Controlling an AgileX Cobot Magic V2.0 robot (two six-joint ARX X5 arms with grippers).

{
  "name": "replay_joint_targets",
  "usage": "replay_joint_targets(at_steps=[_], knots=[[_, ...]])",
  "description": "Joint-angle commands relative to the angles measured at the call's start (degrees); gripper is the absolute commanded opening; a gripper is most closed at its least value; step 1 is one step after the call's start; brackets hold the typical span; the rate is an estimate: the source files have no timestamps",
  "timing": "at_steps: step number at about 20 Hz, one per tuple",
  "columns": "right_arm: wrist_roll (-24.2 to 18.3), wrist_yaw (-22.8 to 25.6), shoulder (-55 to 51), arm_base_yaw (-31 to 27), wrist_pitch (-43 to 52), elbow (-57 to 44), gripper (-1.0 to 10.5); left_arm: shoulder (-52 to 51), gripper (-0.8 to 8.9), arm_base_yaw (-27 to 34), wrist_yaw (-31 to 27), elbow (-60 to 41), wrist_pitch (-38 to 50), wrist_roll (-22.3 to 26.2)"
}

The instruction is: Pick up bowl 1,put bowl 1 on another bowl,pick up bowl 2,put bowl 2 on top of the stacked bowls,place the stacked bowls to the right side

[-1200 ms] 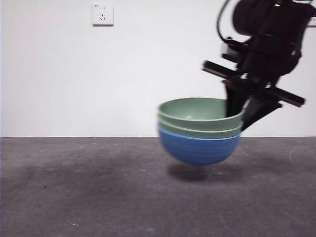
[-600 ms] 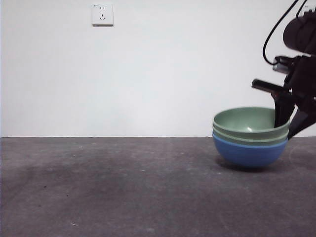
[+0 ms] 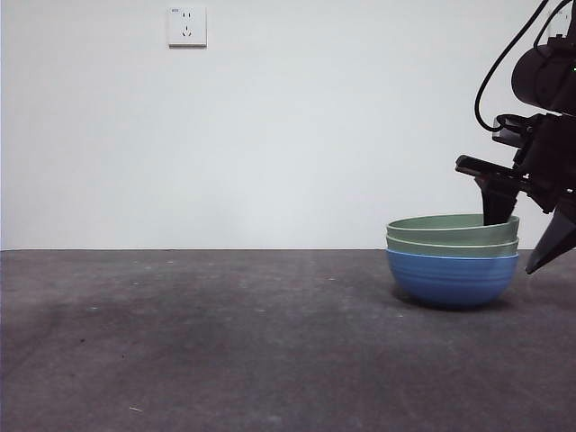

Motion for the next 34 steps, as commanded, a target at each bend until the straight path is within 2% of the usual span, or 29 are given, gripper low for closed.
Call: replay_joint_targets(at_steps=[1, 5, 7, 10, 12, 16, 18, 22, 23, 25, 26, 27, 28, 34], knots=[[-0.48, 0.04, 0.83, 0.07, 0.07, -0.15, 3.3, -0.04, 3.51, -0.22, 0.00, -0.04, -0.37, -0.37], [-0.83, -1.64, -0.55, 0.07, -0.11, -0.15, 3.4, -0.04, 3.51, -0.22, -0.02, -0.04, -0.76, -0.37], [-0.98, -2.49, -3.17, 0.04, -0.31, -0.13, 4.2, -0.04, 3.51, -0.22, -0.02, -0.04, -0.74, -0.35], [-1.20, -2.29, -8.85, 0.00, -2.40, -0.13, 4.2, -0.04, 3.51, -0.22, -0.02, -0.04, -0.66, -0.35], [-1.51, -1.09, -13.60, -0.04, -7.28, -0.13, 4.2, -0.04, 3.51, -0.22, -0.02, -0.04, -0.66, -0.33], [-5.09, -1.42, -25.70, 0.70, -19.69, -0.13, 4.1, -0.04, 3.50, -0.22, 0.00, -0.04, -0.70, -0.13], [-6.82, -1.38, -32.33, 2.47, -25.70, -0.13, 4.1, -0.04, 3.50, -0.22, 0.04, -0.04, -0.94, -0.13], [-7.32, -1.31, -42.53, 6.45, -35.78, -0.13, 4.0, -0.04, 3.45, -0.20, 0.04, -0.04, -3.74, 0.96], [-7.30, -1.31, -44.35, 7.43, -37.62, -0.13, 3.7, -0.04, 3.45, -0.22, 0.07, -0.04, -4.39, 1.03], [-7.30, -1.27, -47.21, 8.85, -40.15, -0.13, 2.1, -0.04, 3.40, -0.22, 0.07, -0.04, -5.16, 1.18], [-7.41, -1.25, -48.37, 9.16, -40.83, -0.13, 0.9, -0.04, 2.80, -0.22, 0.13, -0.04, -5.53, 1.25], [-8.13, -1.25, -49.24, 9.20, -41.09, -0.13, -0.3, -0.04, 1.02, -0.22, 0.13, -0.04, -5.92, 1.49], [-8.63, -1.22, -49.86, 9.20, -41.29, -0.13, -0.1, -0.04, -0.18, -0.22, 0.13, -0.04, -6.12, 1.66], [-8.63, -1.20, -50.40, 9.18, -41.27, -0.13, 0.0, -0.04, -0.03, -0.20, 0.00, -0.04, -6.25, 2.27]])
